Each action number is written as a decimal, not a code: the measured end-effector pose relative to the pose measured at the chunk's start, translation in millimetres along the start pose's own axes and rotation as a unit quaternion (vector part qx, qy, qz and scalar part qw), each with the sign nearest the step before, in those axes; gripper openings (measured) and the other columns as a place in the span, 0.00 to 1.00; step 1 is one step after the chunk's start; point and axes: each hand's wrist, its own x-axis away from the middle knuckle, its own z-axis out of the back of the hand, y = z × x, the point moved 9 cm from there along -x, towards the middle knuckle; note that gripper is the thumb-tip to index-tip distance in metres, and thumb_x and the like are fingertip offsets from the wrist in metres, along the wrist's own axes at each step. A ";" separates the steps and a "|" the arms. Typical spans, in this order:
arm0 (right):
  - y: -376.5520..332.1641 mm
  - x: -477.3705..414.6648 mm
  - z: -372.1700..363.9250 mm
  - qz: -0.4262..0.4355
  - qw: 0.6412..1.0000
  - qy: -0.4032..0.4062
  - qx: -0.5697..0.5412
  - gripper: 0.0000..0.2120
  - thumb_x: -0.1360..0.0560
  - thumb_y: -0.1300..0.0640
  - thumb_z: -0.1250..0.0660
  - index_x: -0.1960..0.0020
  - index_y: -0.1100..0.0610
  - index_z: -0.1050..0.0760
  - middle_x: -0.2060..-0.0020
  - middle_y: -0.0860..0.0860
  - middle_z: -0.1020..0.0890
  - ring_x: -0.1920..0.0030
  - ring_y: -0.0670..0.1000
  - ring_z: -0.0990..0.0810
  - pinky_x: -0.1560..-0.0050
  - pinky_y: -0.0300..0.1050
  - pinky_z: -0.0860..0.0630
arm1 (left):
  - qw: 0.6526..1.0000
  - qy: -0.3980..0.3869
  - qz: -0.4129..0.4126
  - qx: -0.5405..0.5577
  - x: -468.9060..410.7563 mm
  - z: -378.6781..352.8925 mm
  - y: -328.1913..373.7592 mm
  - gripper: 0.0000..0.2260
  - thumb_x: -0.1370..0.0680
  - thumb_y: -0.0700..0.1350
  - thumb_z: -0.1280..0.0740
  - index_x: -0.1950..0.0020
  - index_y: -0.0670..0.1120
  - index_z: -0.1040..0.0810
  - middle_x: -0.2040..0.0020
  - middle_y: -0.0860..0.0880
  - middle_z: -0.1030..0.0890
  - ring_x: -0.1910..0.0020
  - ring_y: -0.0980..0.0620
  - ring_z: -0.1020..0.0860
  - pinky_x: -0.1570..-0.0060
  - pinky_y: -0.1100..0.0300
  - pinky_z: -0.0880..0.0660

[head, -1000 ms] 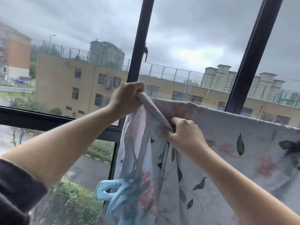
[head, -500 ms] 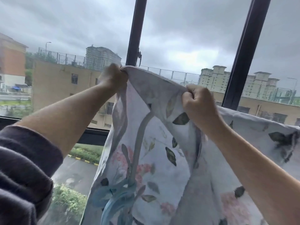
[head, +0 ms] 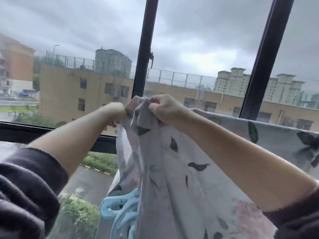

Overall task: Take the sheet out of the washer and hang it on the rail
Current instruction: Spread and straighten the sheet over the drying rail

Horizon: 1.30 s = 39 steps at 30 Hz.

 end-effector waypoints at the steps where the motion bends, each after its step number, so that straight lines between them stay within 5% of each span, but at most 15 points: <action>1: 3.2 4.0 -9.6 0.002 1.000 -0.018 0.020 0.11 0.23 0.61 0.42 0.53 0.57 0.21 0.65 0.51 0.21 0.64 0.50 0.23 0.60 0.46 0.24 | 1.000 0.001 -0.003 0.020 0.7 -12.1 -3.3 0.12 0.25 0.48 0.35 0.61 0.40 0.25 0.64 0.45 0.22 0.73 0.49 0.23 0.74 0.62 0.27; 4: 3.6 9.8 -17.5 0.020 0.998 -0.016 0.061 0.08 0.24 0.60 0.41 0.56 0.55 0.23 0.69 0.47 0.24 0.69 0.45 0.28 0.71 0.33 0.31 | 0.987 -0.005 -0.002 0.159 8.1 -32.6 -7.2 0.26 0.21 0.60 0.46 0.65 0.40 0.28 0.70 0.45 0.24 0.76 0.50 0.26 0.75 0.64 0.30; 7: -0.3 16.4 -19.7 0.047 0.994 0.000 0.094 0.07 0.25 0.59 0.39 0.58 0.54 0.23 0.70 0.46 0.25 0.71 0.43 0.30 0.76 0.29 0.38 | 0.916 -0.079 0.011 0.394 25.8 -53.0 -8.8 0.27 0.22 0.64 0.47 0.65 0.42 0.29 0.77 0.48 0.26 0.81 0.52 0.29 0.77 0.68 0.32; 11: -7.3 20.7 -13.5 0.071 0.991 0.031 0.106 0.10 0.26 0.58 0.36 0.47 0.56 0.20 0.56 0.50 0.18 0.57 0.47 0.23 0.63 0.36 0.32 | 0.818 -0.140 -0.062 0.555 51.1 -71.3 -5.0 0.15 0.19 0.48 0.42 0.55 0.40 0.23 0.67 0.44 0.19 0.72 0.49 0.22 0.70 0.60 0.24; 14: -18.1 18.7 -8.6 0.091 0.989 0.027 0.115 0.10 0.26 0.59 0.36 0.46 0.55 0.21 0.59 0.48 0.19 0.59 0.48 0.22 0.61 0.36 0.27 | 0.776 -0.105 -0.099 0.614 67.4 -72.9 -7.5 0.07 0.25 0.40 0.41 0.51 0.40 0.25 0.61 0.42 0.19 0.66 0.46 0.19 0.64 0.54 0.19; 17: -27.2 10.4 -6.7 0.099 0.988 0.027 0.117 0.11 0.26 0.59 0.37 0.46 0.51 0.23 0.64 0.47 0.20 0.65 0.48 0.20 0.63 0.41 0.22 | 0.787 -0.035 -0.145 0.598 88.0 -66.3 -6.7 0.09 0.33 0.46 0.34 0.56 0.43 0.28 0.65 0.47 0.19 0.67 0.52 0.18 0.67 0.59 0.21; 22: -18.7 -13.9 -16.8 0.022 0.997 -0.047 0.052 0.10 0.27 0.65 0.37 0.59 0.58 0.17 0.63 0.55 0.16 0.66 0.51 0.16 0.65 0.43 0.17 | 0.887 0.114 -0.203 0.398 113.0 -50.7 -4.1 0.23 0.39 0.67 0.34 0.57 0.50 0.23 0.64 0.52 0.20 0.64 0.56 0.22 0.60 0.60 0.25; 24: -16.7 -23.9 -23.5 0.001 0.996 -0.078 0.040 0.09 0.28 0.65 0.37 0.58 0.62 0.17 0.63 0.58 0.15 0.65 0.54 0.15 0.61 0.47 0.17 | 0.920 0.165 -0.194 0.298 121.0 -46.7 2.3 0.20 0.37 0.64 0.31 0.55 0.50 0.25 0.60 0.53 0.22 0.62 0.57 0.25 0.62 0.65 0.29; 27: -17.2 -36.2 -31.5 -0.012 0.990 -0.135 0.047 0.11 0.26 0.64 0.39 0.56 0.61 0.17 0.60 0.59 0.15 0.61 0.56 0.15 0.55 0.50 0.17 | 0.931 0.186 -0.180 0.256 125.6 -44.5 8.8 0.08 0.31 0.46 0.30 0.56 0.49 0.26 0.62 0.54 0.22 0.63 0.59 0.25 0.66 0.70 0.31; 31: -27.1 -35.4 -40.6 0.083 0.967 -0.217 0.106 0.15 0.27 0.71 0.37 0.53 0.55 0.17 0.57 0.52 0.16 0.58 0.47 0.16 0.53 0.41 0.19 | 0.919 0.150 -0.120 0.344 115.5 -49.5 -8.4 0.10 0.35 0.48 0.33 0.56 0.48 0.23 0.63 0.50 0.17 0.61 0.52 0.19 0.56 0.54 0.22; 34: -34.9 -41.1 -39.8 0.152 0.961 -0.167 0.159 0.16 0.29 0.70 0.33 0.57 0.49 0.18 0.63 0.44 0.18 0.62 0.41 0.20 0.58 0.34 0.23 | 0.887 0.100 -0.104 0.439 113.9 -61.1 -7.9 0.08 0.29 0.46 0.27 0.55 0.44 0.23 0.60 0.48 0.17 0.64 0.52 0.20 0.64 0.59 0.22; 37: -47.9 -49.7 -40.1 0.212 0.950 -0.107 0.205 0.13 0.27 0.68 0.35 0.53 0.53 0.17 0.60 0.45 0.21 0.58 0.44 0.23 0.59 0.34 0.27 | 0.856 0.067 -0.096 0.503 116.1 -64.8 -7.5 0.04 0.25 0.39 0.32 0.58 0.40 0.24 0.60 0.43 0.19 0.64 0.51 0.23 0.67 0.64 0.25; 39: -47.7 -62.7 -39.1 0.204 0.951 -0.093 0.211 0.12 0.24 0.67 0.38 0.48 0.56 0.19 0.55 0.47 0.24 0.54 0.45 0.27 0.59 0.34 0.31 | 0.799 0.027 -0.079 0.595 114.7 -61.6 -9.3 0.07 0.22 0.35 0.38 0.60 0.41 0.27 0.64 0.43 0.21 0.69 0.51 0.23 0.68 0.61 0.24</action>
